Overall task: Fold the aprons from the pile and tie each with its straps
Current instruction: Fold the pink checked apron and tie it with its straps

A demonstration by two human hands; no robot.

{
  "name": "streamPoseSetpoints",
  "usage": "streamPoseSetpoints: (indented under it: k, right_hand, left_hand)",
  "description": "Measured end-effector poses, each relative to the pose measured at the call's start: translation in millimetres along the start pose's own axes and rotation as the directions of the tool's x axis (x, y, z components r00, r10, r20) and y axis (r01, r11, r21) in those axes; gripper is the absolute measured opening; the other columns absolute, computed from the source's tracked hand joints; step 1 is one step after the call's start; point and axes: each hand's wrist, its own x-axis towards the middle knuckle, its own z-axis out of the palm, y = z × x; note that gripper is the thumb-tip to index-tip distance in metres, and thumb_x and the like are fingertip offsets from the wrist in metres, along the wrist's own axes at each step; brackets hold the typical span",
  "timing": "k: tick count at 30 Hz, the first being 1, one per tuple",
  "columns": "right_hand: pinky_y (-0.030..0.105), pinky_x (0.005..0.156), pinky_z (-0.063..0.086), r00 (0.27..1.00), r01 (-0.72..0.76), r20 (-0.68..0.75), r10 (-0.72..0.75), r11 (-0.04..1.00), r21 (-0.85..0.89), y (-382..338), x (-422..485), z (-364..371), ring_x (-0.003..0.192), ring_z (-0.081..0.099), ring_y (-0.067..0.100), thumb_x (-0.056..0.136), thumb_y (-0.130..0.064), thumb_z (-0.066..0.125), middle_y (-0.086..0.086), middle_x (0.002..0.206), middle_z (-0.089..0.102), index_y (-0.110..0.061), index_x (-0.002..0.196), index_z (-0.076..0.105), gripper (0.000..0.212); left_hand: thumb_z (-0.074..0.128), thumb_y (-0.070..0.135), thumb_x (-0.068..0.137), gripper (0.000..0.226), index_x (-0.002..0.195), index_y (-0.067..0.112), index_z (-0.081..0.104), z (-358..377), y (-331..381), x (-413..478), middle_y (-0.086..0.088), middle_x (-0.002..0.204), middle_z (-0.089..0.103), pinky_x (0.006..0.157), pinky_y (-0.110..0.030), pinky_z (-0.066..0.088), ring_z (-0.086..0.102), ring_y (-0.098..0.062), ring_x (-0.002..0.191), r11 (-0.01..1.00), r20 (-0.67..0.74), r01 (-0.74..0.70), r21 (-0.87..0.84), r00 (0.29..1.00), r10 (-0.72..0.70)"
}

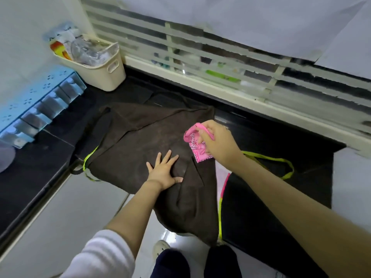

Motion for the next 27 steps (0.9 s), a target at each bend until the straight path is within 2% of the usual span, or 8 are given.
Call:
streamPoseSetpoints:
  k: [5,9,12,15,17,21,24,27]
  right_hand:
    - [0.036,0.062,0.054,0.999,-0.032,-0.033,0.032,0.999,-0.022,-13.7,26.1,35.8,0.055,0.057,0.000,0.097,-0.022,0.045,-0.012,0.067,0.062,-0.046,0.073,0.053,0.035]
    - [0.025,0.061,0.047,0.996,0.008,-0.092,-0.005,0.999,0.033,-34.9,51.7,38.0,0.048,0.053,0.003,0.098,-0.018,0.048,-0.011,0.065,0.061,-0.017,0.087,0.061,0.017]
    - [0.015,0.056,0.045,0.994,0.047,-0.097,-0.045,0.999,0.025,-52.5,76.6,29.0,0.046,0.052,0.002,0.097,-0.017,0.051,-0.008,0.064,0.063,-0.008,0.092,0.063,0.016]
    - [0.012,0.049,0.045,0.997,0.074,-0.017,-0.074,0.996,0.041,-69.5,109.6,22.5,0.042,0.052,0.002,0.095,-0.015,0.053,0.006,0.064,0.065,0.002,0.089,0.065,0.021]
    - [0.011,0.047,0.043,0.995,0.099,0.030,-0.099,0.995,-0.010,-77.2,128.4,21.1,0.041,0.051,0.000,0.094,-0.017,0.055,0.001,0.063,0.063,0.002,0.088,0.066,0.023]
    - [0.008,0.047,0.040,0.981,0.160,0.131,-0.140,0.974,-0.159,-94.6,168.3,21.2,0.044,0.050,-0.006,0.094,-0.028,0.055,-0.005,0.062,0.058,-0.010,0.080,0.065,0.025]
    - [0.009,0.044,0.039,0.958,0.180,0.262,-0.116,0.955,-0.237,-113.0,195.2,21.3,0.045,0.050,-0.002,0.092,-0.032,0.057,-0.007,0.058,0.053,-0.020,0.064,0.058,0.031]
    - [0.011,0.042,0.037,0.942,0.201,0.319,-0.108,0.940,-0.275,-129.8,216.2,20.4,0.045,0.045,0.008,0.093,-0.040,0.054,-0.005,0.052,0.045,-0.018,0.054,0.046,0.045]
  left_hand:
    - [0.070,0.042,0.079,0.088,0.149,0.036,0.017,-34.3,-28.1,28.3,0.011,0.159,-0.005,0.109,-0.062,-0.010,-0.015,-0.023,0.145,0.999,0.020,-0.046,-0.008,0.999,0.046]
    - [0.070,0.040,0.080,0.086,0.149,0.036,0.018,-55.9,-40.3,46.5,0.011,0.159,-0.004,0.109,-0.061,-0.012,-0.016,-0.022,0.145,0.997,0.041,-0.070,-0.009,0.997,0.070]
    - [0.064,0.040,0.085,0.076,0.148,0.033,0.022,-68.5,-39.4,57.1,0.009,0.159,-0.002,0.108,-0.063,-0.010,-0.014,-0.025,0.145,0.997,0.092,-0.074,-0.035,0.993,0.077]
    - [0.057,0.036,0.092,0.054,0.141,0.026,0.038,-93.2,-39.3,66.9,-0.001,0.154,0.025,0.115,-0.050,0.016,0.020,-0.025,0.142,0.982,0.108,-0.106,-0.157,0.986,0.124]
    - [0.056,0.023,0.094,0.042,0.135,0.019,0.046,-114.4,-34.6,68.5,-0.008,0.137,0.047,0.102,-0.029,0.038,0.050,-0.018,0.116,0.938,0.027,-0.157,-0.309,0.984,0.174]
    - [0.059,0.009,0.090,0.037,0.125,0.020,0.050,-185.5,-6.2,66.5,-0.005,0.116,0.054,0.081,-0.018,0.042,0.050,-0.009,0.084,0.724,-0.207,-0.328,-0.607,0.945,0.255]
    - [0.061,0.004,0.088,0.024,0.109,0.013,0.058,-236.6,10.9,64.9,-0.011,0.102,0.059,0.083,-0.028,0.047,0.053,-0.015,0.084,0.593,-0.331,-0.473,-0.652,0.880,0.339]
    - [0.061,0.012,0.089,0.008,0.092,0.018,0.063,-268.0,6.7,69.7,-0.025,0.092,0.059,0.083,-0.040,0.047,0.055,-0.022,0.084,0.652,-0.423,-0.519,-0.554,0.849,0.316]
